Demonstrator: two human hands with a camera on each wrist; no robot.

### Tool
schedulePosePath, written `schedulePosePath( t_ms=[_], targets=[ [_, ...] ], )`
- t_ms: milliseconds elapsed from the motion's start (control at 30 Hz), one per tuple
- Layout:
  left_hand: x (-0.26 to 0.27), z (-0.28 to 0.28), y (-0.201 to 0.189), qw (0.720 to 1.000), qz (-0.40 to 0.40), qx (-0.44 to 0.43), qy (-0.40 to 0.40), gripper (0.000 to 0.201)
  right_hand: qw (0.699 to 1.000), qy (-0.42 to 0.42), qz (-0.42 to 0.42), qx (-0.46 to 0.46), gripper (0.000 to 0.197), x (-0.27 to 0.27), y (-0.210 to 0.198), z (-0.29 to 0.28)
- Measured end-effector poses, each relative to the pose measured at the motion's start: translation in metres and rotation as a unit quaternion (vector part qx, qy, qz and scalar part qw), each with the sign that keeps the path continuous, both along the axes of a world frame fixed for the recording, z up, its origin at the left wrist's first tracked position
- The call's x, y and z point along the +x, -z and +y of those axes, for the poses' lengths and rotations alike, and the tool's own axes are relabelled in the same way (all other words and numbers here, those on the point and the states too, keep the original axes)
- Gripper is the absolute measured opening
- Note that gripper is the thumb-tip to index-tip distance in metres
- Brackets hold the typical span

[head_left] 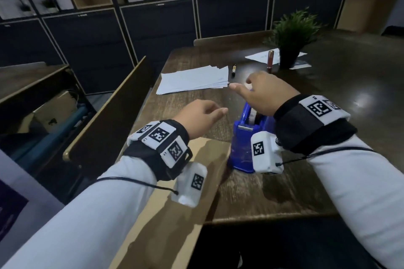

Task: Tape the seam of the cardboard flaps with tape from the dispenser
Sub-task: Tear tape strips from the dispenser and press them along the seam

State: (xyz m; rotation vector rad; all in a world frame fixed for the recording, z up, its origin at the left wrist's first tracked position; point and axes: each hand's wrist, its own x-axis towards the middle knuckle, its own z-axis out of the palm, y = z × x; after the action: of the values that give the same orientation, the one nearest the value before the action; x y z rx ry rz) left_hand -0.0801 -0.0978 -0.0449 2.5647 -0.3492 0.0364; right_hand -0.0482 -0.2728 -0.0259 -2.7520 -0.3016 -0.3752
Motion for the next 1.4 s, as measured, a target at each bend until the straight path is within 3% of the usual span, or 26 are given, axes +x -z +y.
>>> schedulePosePath(
  t_ms=[233,400,600,767,1000,1400],
  targets=[
    [-0.002,-0.032,0.008,0.988,0.106,-0.114,0.008,0.046,0.996,0.025,0.086,0.006,0.074,0.011,0.015,-0.032],
    [-0.005,-0.04,0.013,0.976,0.146,-0.158,0.021,0.04,0.996,0.007,0.086,0.026,0.072,0.01,0.017,-0.029],
    [-0.006,-0.042,0.024,0.964,0.157,-0.215,0.021,0.028,0.994,-0.005,0.111,-0.007,0.077,0.016,0.016,-0.031],
    [-0.005,-0.045,0.023,0.948,0.172,-0.268,0.003,0.035,0.993,0.001,0.105,-0.045,0.09,0.016,0.015,-0.03],
    [-0.002,-0.056,0.023,0.921,0.2,-0.33,-0.063,0.027,0.991,0.014,0.105,-0.087,0.081,0.014,0.012,-0.024],
    [-0.013,-0.056,0.01,0.895,0.231,-0.375,-0.077,0.017,0.991,0.014,0.106,-0.08,0.082,0.015,0.013,-0.026]
  ],
)
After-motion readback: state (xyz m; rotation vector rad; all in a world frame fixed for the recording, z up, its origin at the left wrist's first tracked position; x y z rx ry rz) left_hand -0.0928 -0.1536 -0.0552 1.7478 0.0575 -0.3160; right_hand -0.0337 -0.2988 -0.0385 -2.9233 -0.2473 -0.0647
